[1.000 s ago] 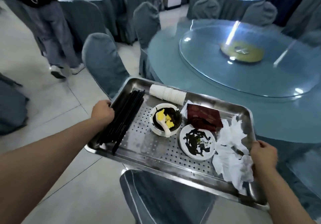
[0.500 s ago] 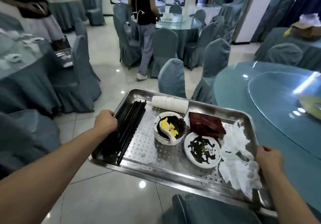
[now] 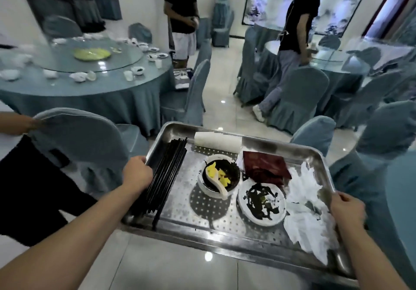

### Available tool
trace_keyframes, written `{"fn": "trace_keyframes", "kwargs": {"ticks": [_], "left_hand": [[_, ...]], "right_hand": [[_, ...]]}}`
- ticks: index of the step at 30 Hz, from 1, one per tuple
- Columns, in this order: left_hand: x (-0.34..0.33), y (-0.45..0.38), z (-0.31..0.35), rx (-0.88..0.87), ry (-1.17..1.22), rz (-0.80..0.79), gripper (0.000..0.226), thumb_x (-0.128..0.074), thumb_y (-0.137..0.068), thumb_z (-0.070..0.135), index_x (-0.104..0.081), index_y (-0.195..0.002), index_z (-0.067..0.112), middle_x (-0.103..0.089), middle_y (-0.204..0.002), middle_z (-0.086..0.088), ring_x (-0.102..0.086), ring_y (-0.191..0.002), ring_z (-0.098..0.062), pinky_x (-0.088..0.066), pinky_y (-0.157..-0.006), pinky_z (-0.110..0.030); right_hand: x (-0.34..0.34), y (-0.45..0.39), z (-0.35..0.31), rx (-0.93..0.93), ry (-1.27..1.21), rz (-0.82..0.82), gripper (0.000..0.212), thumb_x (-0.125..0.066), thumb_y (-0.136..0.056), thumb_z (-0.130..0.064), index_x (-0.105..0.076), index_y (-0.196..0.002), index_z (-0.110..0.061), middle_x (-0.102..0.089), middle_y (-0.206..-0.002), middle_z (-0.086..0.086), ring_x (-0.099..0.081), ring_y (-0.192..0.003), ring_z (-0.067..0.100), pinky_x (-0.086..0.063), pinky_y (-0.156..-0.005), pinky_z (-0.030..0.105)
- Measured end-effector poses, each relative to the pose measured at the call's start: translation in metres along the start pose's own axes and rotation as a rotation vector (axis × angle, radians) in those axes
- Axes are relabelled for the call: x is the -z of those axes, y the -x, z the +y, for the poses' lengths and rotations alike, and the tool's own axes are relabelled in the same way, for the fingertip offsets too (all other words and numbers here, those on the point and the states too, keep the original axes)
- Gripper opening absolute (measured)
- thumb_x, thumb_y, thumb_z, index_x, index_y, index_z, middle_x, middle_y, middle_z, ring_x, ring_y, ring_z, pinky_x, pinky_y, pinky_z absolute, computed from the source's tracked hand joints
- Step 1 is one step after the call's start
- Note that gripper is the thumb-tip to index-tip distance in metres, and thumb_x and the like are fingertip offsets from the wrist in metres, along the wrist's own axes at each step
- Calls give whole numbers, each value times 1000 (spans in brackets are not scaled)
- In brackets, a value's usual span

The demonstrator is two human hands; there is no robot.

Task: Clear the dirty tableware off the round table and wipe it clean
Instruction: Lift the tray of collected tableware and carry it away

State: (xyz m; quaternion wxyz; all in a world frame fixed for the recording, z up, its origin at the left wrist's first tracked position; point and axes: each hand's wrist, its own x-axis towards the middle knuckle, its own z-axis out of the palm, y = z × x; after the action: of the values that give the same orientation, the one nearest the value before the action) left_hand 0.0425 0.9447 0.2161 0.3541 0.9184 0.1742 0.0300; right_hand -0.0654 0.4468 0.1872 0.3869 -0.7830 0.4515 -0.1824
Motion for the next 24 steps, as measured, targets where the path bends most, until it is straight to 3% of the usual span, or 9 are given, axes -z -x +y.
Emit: {"fn": "trace_keyframes", "kwargs": {"ticks": [3, 7, 10, 14, 16, 18, 21, 24], "left_hand": [[19, -11, -28, 60, 17, 72, 28, -53, -79, -9, -74, -91, 5, -70, -90, -20, -63, -91, -40, -48, -79, -38], [39, -14, -59, 198, 14, 159, 28, -52, -82, -9, -71, -89, 11, -64, -84, -11, -56, -83, -33, -43, -76, -35], [49, -14, -87, 303, 56, 219, 24, -54, -83, -5, -71, -91, 10, -68, -84, -11, -62, -86, -35, -49, -79, -36], [61, -4, -112, 434, 50, 302, 26, -51, -85, -7, -68, -93, 11, -63, -84, -13, -57, -81, -32, -45, -73, -35], [65, 2, -122, 498, 90, 368, 31, -50, -86, -9, -69, -98, 12, -66, -92, -18, -62, -92, -37, -48, -84, -39], [69, 11, -134, 581, 126, 442, 34, -51, -87, -7, -71, -109, 9, -70, -105, -21, -63, -105, -41, -48, -90, -40], [78, 28, -152, 707, 152, 533, 38, -53, -89, -5, -70, -121, 7, -69, -118, -21, -61, -113, -42, -46, -91, -37], [92, 49, -168, 785, 150, 609, 36, -51, -89, -8, -72, -111, 11, -69, -111, -20, -61, -115, -42, -45, -89, -34]], "right_hand": [[-46, -3, -30, 70, 46, -75, 29, -57, -95, -19, -73, -114, -4, -68, -113, 28, -62, -105, 45, -49, -99, 51], [-105, -5, -67, 172, 98, -209, 28, -55, -96, -15, -72, -111, 0, -68, -110, 29, -61, -103, 46, -47, -89, 44], [-152, -5, -95, 208, 73, -293, 28, -57, -96, -18, -72, -114, -2, -68, -111, 28, -62, -104, 46, -48, -93, 46], [-206, 7, -133, 296, 78, -448, 42, -56, -91, -36, -73, -113, -4, -71, -99, 27, -64, -97, 45, -51, -90, 47], [-228, 16, -153, 356, 32, -508, 60, -49, -74, -45, -74, -107, -1, -70, -92, 28, -65, -93, 45, -50, -86, 46], [-250, 29, -172, 398, 13, -562, 65, -45, -68, -44, -73, -104, 2, -69, -92, 31, -65, -92, 45, -50, -86, 46], [-283, 50, -195, 471, 18, -650, 66, -43, -69, -42, -73, -106, 3, -69, -96, 32, -65, -94, 46, -50, -88, 49], [-321, 76, -216, 551, 48, -735, 58, -53, -77, -43, -73, -104, 5, -68, -95, 34, -64, -93, 48, -49, -88, 50]]}}
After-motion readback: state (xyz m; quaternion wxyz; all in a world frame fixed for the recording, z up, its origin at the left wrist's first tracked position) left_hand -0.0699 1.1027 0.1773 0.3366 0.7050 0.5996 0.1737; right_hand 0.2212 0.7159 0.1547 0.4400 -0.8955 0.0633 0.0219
